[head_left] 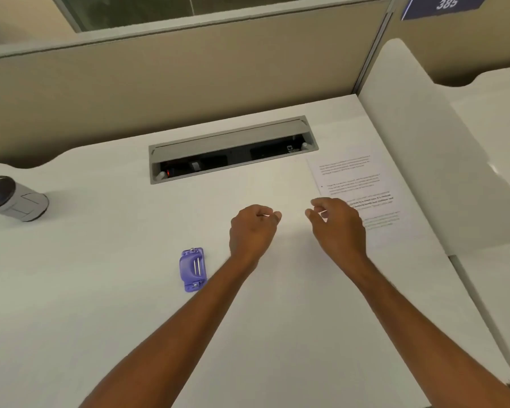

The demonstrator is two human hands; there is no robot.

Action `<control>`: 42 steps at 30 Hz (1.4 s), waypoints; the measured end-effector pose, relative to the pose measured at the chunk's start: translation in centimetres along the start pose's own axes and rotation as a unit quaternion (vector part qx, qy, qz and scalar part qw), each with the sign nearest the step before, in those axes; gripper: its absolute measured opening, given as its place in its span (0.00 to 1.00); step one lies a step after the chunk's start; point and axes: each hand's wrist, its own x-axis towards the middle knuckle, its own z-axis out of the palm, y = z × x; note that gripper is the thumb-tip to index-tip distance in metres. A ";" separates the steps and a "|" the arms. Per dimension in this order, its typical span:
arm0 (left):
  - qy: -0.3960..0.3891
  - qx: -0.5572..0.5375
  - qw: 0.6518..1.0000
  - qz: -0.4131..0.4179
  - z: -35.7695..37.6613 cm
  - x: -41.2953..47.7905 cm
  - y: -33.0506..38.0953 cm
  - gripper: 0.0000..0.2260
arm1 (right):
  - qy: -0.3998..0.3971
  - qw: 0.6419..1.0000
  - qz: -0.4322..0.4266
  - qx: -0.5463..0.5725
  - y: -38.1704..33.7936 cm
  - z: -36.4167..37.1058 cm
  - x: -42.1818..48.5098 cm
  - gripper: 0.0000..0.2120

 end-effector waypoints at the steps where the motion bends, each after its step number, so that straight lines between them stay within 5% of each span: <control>1: 0.016 0.006 1.000 0.005 -1.4 -0.5 -0.8 0.09 | -0.018 1.000 -0.007 0.013 -1.3 1.0 -1.0 0.13; 8: 0.137 0.010 0.990 -0.008 -10.8 -1.9 -6.8 0.09 | -0.146 0.987 -0.061 0.031 -8.8 8.3 -6.4 0.15; 14: 0.159 -0.003 0.985 -0.063 -14.7 -2.1 -11.4 0.16 | -0.211 0.975 -0.060 0.030 -12.1 13.5 -9.1 0.13; 18: 0.121 -0.021 0.986 -0.108 -15.1 -2.4 -13.4 0.16 | -0.218 0.975 -0.018 0.039 -12.7 15.9 -10.2 0.07; 28: 0.069 -0.088 0.990 -0.085 -15.6 -2.6 -14.8 0.10 | -0.191 0.966 0.100 0.140 -12.9 17.7 -11.7 0.10; 42: 0.063 -0.068 0.994 -0.054 -14.4 -2.4 -13.8 0.11 | -0.162 0.966 0.104 0.172 -11.3 17.3 -11.2 0.10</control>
